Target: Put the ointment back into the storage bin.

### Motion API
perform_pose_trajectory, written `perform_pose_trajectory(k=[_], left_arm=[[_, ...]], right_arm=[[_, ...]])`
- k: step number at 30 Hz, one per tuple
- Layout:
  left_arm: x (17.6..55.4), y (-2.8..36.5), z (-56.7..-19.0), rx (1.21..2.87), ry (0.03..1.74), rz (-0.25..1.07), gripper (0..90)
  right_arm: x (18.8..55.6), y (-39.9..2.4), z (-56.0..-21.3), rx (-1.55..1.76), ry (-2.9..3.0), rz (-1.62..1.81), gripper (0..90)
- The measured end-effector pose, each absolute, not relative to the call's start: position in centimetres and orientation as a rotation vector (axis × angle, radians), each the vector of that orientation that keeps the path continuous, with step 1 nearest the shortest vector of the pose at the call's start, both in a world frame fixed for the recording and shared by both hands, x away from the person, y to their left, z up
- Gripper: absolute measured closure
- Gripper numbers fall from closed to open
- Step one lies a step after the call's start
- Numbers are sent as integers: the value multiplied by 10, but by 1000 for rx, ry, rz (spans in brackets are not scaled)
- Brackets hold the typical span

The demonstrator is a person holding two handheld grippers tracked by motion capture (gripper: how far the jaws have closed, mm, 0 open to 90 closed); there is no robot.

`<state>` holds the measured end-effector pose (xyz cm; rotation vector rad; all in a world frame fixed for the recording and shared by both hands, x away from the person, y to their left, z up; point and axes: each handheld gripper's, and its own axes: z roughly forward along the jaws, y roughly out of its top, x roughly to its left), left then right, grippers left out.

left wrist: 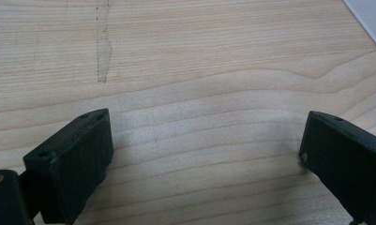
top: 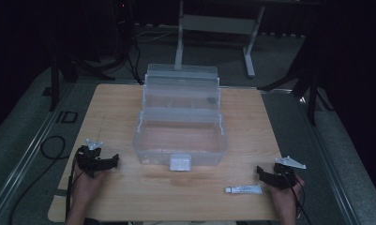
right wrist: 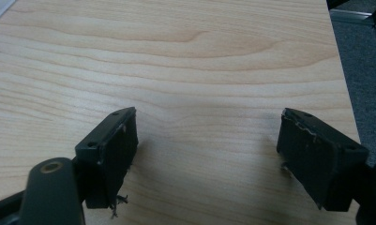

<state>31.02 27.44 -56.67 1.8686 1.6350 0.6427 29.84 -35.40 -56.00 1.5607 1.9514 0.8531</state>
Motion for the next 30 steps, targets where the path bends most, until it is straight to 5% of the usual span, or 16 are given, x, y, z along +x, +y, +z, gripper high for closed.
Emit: perform_pose_trajectory(k=[30], left_arm=[[310, 274, -567, 1868, 1635, 643, 36]], right_arm=[[294, -354, -528, 1417, 2095, 802, 256]])
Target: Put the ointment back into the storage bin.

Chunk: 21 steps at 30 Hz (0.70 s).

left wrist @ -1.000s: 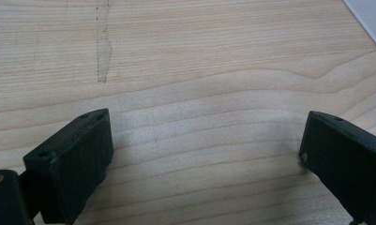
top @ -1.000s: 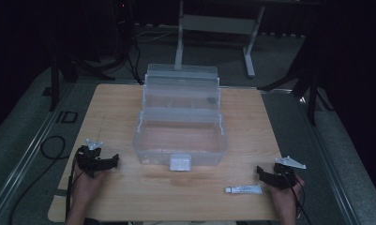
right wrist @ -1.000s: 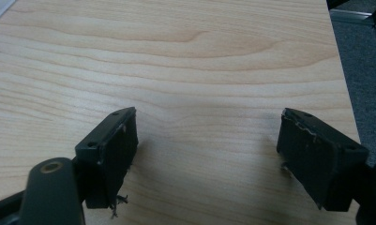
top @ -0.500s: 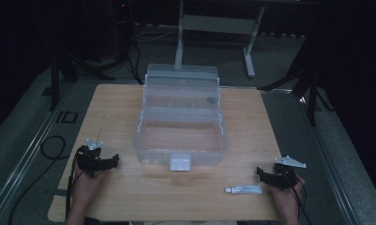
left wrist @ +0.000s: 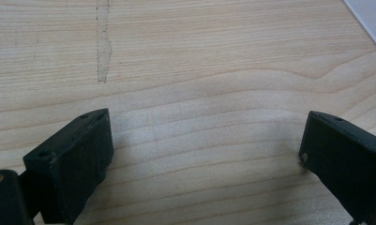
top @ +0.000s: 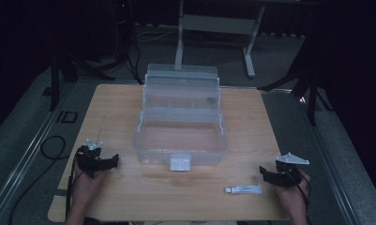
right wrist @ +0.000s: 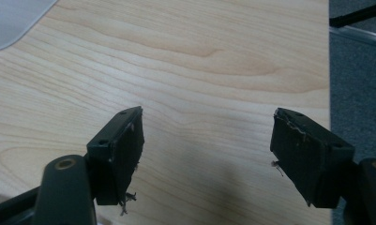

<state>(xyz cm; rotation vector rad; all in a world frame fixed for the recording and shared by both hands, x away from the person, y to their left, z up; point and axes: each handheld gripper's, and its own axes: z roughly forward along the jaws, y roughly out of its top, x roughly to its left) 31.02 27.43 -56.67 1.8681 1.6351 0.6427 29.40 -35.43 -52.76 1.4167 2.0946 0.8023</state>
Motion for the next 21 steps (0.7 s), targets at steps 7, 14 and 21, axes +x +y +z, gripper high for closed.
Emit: perform_pose_trajectory(k=[7, 14, 21], left_arm=[[310, 274, -567, 1867, 1635, 643, 36], [310, 274, -567, 1868, 1635, 643, 36], [310, 274, -567, 1869, 1635, 642, 36]], right_arm=[[293, -356, -516, 1362, 2143, 789, 257], [292, -356, -506, 1288, 2196, 797, 289], [290, -357, -495, 1235, 2258, 803, 286]])
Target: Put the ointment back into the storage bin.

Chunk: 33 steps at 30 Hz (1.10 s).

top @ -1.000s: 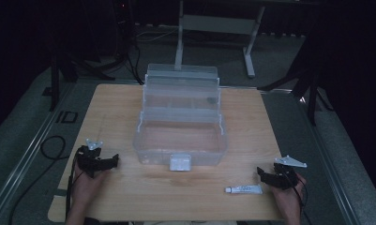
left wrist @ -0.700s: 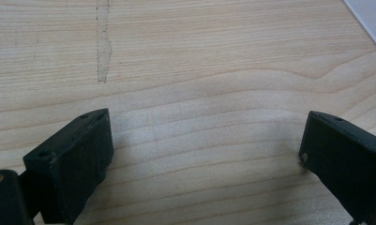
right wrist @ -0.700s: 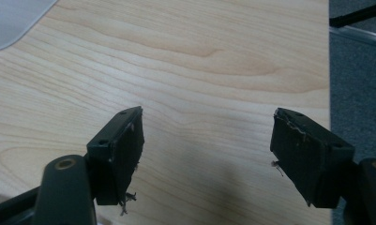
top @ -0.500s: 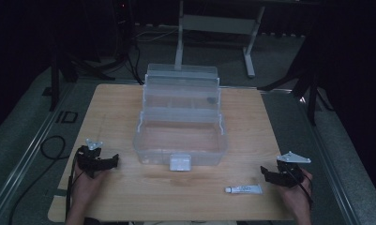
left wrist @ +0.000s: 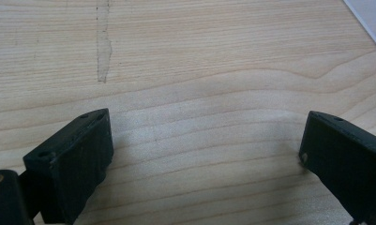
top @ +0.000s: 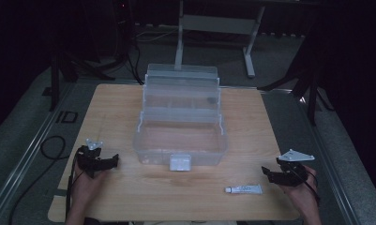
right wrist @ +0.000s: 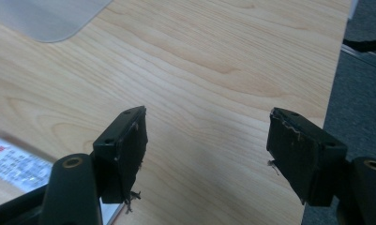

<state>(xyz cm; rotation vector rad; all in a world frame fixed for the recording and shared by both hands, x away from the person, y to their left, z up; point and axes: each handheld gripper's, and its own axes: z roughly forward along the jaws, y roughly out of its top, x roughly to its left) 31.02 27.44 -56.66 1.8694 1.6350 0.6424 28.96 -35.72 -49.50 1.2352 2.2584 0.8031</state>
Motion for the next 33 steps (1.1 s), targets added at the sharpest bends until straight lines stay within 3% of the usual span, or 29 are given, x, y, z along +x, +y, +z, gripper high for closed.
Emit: perform_pose_trajectory(k=[24, 33], left_arm=[[310, 274, -567, 1871, 1635, 642, 37], [310, 274, -567, 1870, 1635, 642, 36]], right_arm=[[295, -343, -472, 963, 2501, 693, 280], [299, -337, -462, 881, 2569, 668, 327]])
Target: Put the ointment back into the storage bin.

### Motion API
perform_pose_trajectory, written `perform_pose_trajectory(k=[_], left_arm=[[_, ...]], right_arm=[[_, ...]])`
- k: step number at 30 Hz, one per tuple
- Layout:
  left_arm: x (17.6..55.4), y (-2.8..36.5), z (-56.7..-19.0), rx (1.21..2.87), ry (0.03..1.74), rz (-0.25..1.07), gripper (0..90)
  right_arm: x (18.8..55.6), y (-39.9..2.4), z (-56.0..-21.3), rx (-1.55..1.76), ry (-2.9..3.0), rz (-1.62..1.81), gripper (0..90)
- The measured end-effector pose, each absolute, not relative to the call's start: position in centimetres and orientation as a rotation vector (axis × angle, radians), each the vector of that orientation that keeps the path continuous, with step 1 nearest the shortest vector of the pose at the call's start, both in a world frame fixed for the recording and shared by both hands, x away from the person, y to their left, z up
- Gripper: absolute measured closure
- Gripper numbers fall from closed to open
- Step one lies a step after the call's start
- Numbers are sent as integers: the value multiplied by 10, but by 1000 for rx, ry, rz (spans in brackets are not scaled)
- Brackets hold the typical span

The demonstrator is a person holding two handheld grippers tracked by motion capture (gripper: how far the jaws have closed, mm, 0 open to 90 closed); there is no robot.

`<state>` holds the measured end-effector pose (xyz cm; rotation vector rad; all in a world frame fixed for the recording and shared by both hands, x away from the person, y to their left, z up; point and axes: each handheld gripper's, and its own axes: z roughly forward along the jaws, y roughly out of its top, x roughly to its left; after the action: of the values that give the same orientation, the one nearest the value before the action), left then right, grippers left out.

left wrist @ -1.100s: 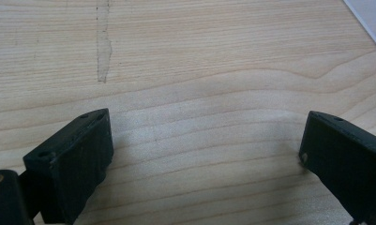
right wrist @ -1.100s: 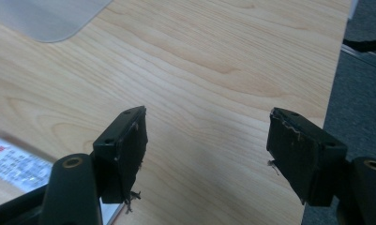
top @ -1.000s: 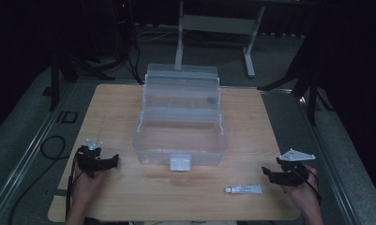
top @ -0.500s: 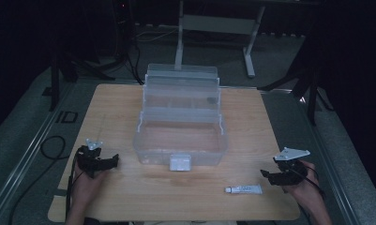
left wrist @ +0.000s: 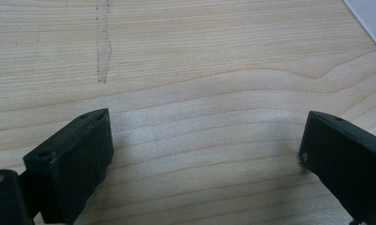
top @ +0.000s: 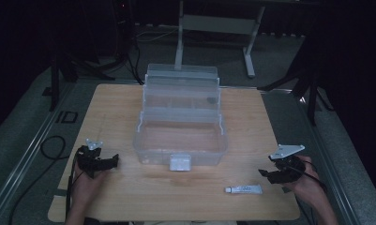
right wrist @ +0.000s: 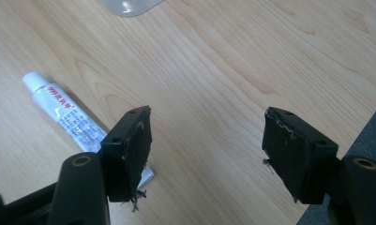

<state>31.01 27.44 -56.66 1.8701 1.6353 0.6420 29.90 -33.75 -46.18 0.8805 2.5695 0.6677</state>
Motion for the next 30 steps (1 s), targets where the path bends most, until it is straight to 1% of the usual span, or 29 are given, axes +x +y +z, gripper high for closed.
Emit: perform_pose_trajectory(k=[14, 30], left_arm=[[310, 274, -567, 1870, 1635, 642, 36], [310, 274, -567, 1870, 1635, 642, 36]], right_arm=[[300, -330, -455, 756, 2681, 619, 354], [301, -314, -449, 625, 2753, 589, 354]])
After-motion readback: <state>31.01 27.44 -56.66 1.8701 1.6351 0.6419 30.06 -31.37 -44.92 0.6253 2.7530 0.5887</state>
